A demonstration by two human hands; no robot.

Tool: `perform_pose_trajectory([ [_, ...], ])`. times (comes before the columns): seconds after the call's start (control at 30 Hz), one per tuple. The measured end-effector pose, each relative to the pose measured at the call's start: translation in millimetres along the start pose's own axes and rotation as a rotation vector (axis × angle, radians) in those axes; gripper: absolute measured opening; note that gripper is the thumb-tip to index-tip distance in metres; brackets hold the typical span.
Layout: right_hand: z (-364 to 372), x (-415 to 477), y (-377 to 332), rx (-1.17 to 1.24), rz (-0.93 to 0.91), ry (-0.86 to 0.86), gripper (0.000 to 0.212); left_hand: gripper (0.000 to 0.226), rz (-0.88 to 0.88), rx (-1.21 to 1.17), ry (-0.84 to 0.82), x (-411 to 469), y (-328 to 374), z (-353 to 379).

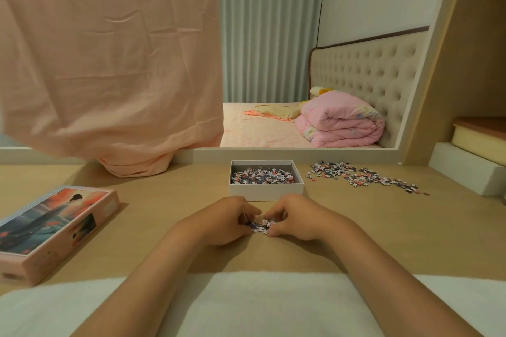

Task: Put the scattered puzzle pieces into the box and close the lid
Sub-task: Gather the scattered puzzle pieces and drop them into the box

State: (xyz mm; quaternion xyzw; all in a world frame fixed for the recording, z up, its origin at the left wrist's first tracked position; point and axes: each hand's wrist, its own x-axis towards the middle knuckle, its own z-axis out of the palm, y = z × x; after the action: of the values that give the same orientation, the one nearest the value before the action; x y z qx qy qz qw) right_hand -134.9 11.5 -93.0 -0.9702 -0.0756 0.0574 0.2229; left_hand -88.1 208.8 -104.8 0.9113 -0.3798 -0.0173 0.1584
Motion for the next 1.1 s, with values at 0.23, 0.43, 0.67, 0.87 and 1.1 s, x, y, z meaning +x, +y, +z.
perform_pose_trajectory([
  [0.23,3.8,3.6,2.0,0.000,0.028,0.005,0.018,0.034,-0.056,0.062,0.000,-5.4,-3.7,-4.4],
  [0.43,12.7,13.7,-12.4,-0.013,0.045,0.039,0.027,0.024,-0.018,0.060,0.086,9.5,4.9,5.0],
  [0.67,12.5,23.6,-11.8,0.170,0.121,0.069,0.017,0.015,-0.083,-0.152,0.154,10.2,-4.8,11.7],
  [0.87,6.3,30.8,-9.1,0.330,0.176,0.049,0.013,0.014,-0.069,-0.225,0.216,17.4,-11.0,16.9],
  [1.1,-17.3,39.5,-4.8,0.673,0.187,0.188,0.016,0.011,-0.112,-0.522,0.296,45.9,-20.3,-1.6],
])
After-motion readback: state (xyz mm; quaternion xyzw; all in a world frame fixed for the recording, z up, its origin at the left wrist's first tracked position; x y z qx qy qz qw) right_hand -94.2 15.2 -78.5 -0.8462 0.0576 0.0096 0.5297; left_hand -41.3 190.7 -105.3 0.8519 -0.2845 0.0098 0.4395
